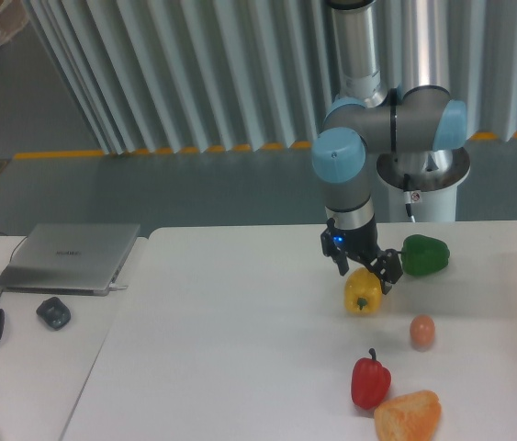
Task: Place the yellow pepper in a basket
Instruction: 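Lower the gripper onto the yellow pepper and close on it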
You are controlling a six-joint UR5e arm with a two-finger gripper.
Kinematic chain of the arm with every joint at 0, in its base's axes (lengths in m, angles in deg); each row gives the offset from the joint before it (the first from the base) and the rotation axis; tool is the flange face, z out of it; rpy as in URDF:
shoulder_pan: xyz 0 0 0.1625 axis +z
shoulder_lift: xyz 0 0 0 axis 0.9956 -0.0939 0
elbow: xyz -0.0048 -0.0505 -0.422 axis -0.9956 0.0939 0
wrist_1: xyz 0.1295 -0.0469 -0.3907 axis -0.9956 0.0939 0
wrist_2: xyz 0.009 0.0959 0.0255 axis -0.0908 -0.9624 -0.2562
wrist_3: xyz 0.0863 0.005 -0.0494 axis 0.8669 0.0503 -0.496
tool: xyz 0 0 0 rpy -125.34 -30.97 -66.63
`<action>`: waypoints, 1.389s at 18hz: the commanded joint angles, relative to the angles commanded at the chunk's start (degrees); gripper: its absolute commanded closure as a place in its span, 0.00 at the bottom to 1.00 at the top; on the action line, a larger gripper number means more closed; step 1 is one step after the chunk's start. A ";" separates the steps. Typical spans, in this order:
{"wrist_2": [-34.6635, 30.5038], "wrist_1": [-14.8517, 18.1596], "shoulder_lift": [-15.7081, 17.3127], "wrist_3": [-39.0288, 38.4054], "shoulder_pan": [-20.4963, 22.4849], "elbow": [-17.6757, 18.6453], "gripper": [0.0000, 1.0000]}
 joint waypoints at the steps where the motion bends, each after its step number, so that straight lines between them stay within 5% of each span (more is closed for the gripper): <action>1: -1.23 2.00 -0.09 -0.09 0.00 0.17 0.00; 4: -1.25 7.21 -0.09 0.00 0.44 -0.17 0.00; 11: -0.02 6.68 -0.44 -0.96 -0.09 -0.09 0.00; 15: -1.33 6.59 -4.30 -3.52 -1.41 -2.37 0.00; 25: -1.24 6.42 -4.57 -3.52 -1.14 -2.37 0.00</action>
